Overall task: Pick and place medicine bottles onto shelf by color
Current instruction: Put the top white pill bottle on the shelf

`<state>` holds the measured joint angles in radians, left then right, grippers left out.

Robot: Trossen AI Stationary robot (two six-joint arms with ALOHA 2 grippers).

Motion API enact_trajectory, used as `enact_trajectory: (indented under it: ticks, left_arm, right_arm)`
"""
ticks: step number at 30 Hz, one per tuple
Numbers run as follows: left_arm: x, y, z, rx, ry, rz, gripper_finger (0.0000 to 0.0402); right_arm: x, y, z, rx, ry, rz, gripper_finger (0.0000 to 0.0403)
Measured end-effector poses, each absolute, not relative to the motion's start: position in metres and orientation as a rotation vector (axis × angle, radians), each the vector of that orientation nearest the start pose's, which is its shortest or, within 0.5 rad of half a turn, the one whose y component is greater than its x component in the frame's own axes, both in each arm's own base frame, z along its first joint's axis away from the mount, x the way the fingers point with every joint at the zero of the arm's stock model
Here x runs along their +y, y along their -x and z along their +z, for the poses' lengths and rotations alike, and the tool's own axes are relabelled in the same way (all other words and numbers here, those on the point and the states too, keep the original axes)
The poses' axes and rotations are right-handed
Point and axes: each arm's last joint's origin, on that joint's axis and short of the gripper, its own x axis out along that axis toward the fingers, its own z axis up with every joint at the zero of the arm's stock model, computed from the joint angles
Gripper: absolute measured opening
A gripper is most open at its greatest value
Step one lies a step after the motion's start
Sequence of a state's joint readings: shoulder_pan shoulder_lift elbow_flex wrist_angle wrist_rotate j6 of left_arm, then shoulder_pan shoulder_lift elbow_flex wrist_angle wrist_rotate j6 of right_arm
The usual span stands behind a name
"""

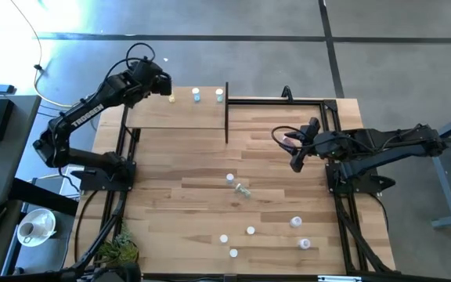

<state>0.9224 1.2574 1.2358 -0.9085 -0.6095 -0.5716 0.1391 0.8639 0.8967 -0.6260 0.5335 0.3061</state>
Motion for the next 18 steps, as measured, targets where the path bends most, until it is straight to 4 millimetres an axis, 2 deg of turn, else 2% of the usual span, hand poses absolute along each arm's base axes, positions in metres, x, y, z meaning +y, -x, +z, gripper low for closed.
enact_trajectory:
  ticks: [4, 12, 18]
  left_arm:
    - [0.208, -0.137, 0.327, 0.575, 0.57, 1.757, 0.0125]
    - [0.219, -0.145, 0.303, 0.61, 0.679, 1.849, 0.0125]
    - [0.226, -0.147, 0.293, 0.631, 0.685, 1.894, 0.0125]
  right_arm:
    - [0.009, -0.168, 0.319, 0.517, -0.097, -0.468, 0.0195]
    - [0.009, -0.168, 0.319, 0.517, -0.097, -0.468, 0.0195]
    - [0.009, -0.168, 0.319, 0.517, -0.097, -0.467, 0.0195]
